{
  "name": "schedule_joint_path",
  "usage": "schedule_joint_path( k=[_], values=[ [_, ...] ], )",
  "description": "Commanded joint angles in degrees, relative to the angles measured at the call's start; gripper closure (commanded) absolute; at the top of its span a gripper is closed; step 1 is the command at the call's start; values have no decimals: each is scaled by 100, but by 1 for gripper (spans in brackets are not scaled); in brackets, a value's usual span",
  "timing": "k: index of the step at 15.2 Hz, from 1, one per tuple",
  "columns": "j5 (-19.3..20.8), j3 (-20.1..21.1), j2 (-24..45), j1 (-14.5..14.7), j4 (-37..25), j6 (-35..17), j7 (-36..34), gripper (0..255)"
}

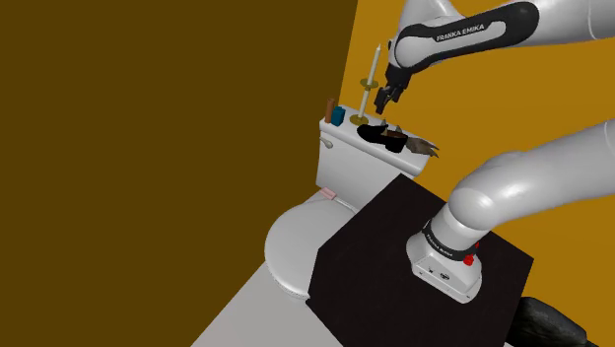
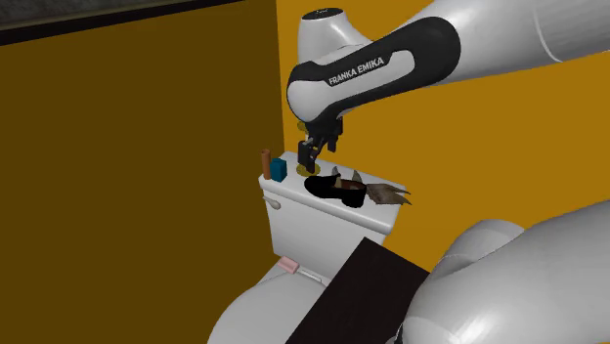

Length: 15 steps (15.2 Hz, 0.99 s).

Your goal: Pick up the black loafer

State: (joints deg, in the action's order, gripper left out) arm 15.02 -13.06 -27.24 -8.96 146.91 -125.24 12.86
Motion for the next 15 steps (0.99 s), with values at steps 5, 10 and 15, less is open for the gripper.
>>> schedule_joint_path(
  k=[5,10,15],
  values=[
    [39,-516,1150,-183,-166,-1084,326,0],
    [-256,-897,2224,-272,-487,-1890,753,0],
    [-965,-1071,3370,-456,-975,-2544,1420,0]
  ],
)
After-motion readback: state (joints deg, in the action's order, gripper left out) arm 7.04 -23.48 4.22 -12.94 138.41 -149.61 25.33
